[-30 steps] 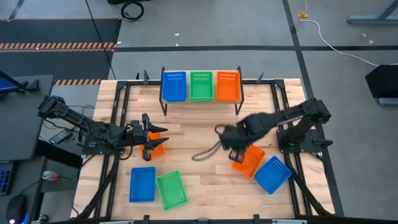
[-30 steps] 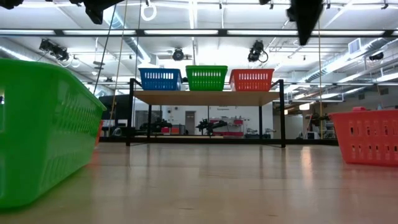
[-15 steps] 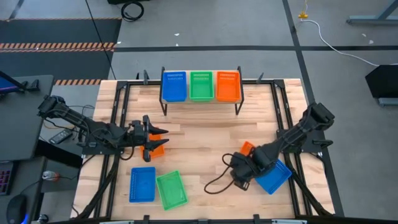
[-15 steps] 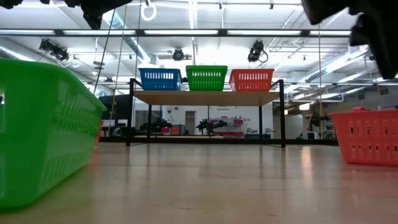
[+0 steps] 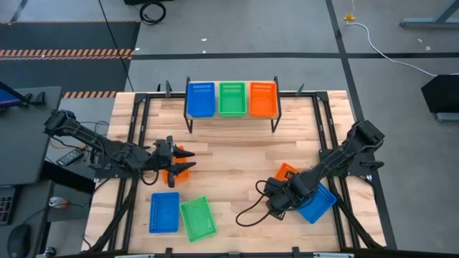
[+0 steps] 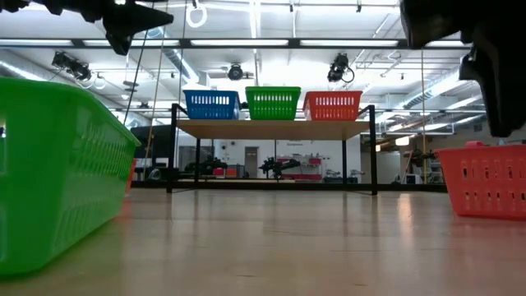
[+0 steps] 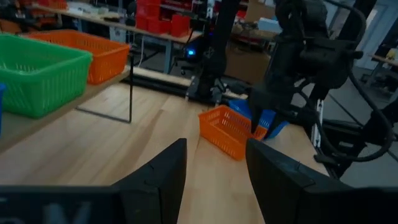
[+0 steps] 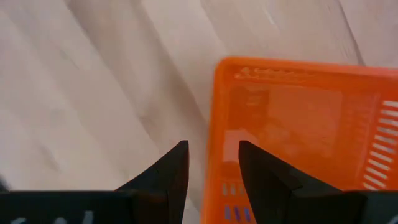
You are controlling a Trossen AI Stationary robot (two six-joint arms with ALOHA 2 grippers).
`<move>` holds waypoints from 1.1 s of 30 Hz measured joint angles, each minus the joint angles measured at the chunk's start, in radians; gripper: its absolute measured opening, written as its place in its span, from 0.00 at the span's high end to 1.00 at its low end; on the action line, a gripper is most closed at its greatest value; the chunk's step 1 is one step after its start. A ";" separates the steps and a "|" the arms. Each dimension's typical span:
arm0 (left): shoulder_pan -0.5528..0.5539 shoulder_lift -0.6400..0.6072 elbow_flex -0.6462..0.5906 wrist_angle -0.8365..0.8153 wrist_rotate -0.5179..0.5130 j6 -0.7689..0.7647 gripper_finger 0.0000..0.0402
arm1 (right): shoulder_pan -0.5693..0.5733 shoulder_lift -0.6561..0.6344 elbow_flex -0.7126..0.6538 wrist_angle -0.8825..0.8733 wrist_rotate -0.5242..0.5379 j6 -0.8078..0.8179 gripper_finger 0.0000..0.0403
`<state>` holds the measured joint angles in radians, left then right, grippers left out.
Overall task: Stack baskets on shelf by color
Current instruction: Stack the right orange bin on top of the orange bin on the shelf
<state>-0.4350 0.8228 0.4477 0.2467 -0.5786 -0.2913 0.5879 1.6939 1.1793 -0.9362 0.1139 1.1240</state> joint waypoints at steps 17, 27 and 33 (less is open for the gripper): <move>-0.008 0.055 0.000 0.051 0.000 -0.008 0.57 | -0.042 0.171 0.000 -0.017 0.021 -0.130 0.80; -0.008 0.054 0.000 0.055 0.000 -0.001 0.57 | -0.077 0.150 0.110 -0.216 0.109 -0.247 0.98; -0.008 0.054 0.000 0.057 0.000 -0.001 0.57 | -0.121 0.150 0.311 -0.480 0.238 -0.349 0.98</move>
<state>-0.4427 0.8772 0.4477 0.3042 -0.5789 -0.2928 0.4673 1.8435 1.4907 -1.4166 0.3515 0.7752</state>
